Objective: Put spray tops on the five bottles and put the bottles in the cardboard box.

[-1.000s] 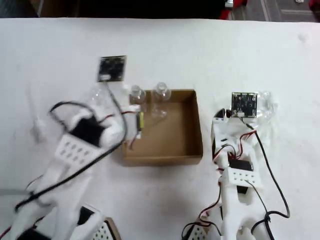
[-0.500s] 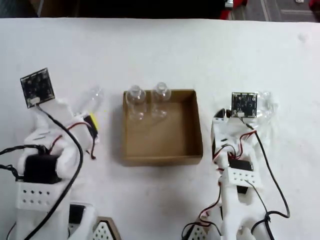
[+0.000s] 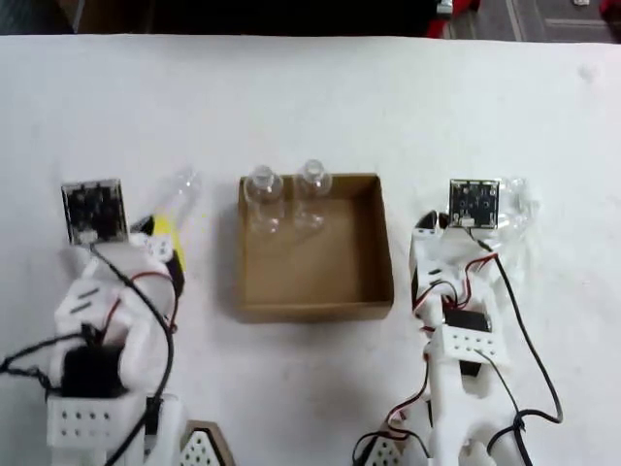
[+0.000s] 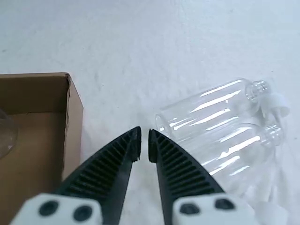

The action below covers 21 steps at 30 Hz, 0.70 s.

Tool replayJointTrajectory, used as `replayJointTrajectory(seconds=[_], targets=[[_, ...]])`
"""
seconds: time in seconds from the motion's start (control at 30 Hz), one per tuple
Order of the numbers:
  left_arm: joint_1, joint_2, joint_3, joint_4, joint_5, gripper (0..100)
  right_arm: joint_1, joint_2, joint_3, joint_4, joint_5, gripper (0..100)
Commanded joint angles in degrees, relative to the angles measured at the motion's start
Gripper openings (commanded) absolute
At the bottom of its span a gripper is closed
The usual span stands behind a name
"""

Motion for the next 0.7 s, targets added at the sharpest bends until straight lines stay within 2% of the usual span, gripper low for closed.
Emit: replayJointTrajectory(seconds=[0.0,0.13,0.23,0.67], targets=[[-0.5,-12.0,3.5,-1.8,-0.7,3,-0.5,-0.6,-0.4,-1.4,0.9,2.2],[-0.5,-23.4,10.5,-1.8,-0.7,13,-0.5,-0.6,-0.4,-1.4,0.9,2.2],[-0.6,-29.8,13.4,-2.4,-0.7,13,-0.5,-0.6,-0.4,-1.4,0.9,2.2],[-0.6,-27.5,13.7,-3.5,-0.7,12,-0.5,-0.6,-0.4,-1.4,0.9,2.2]])
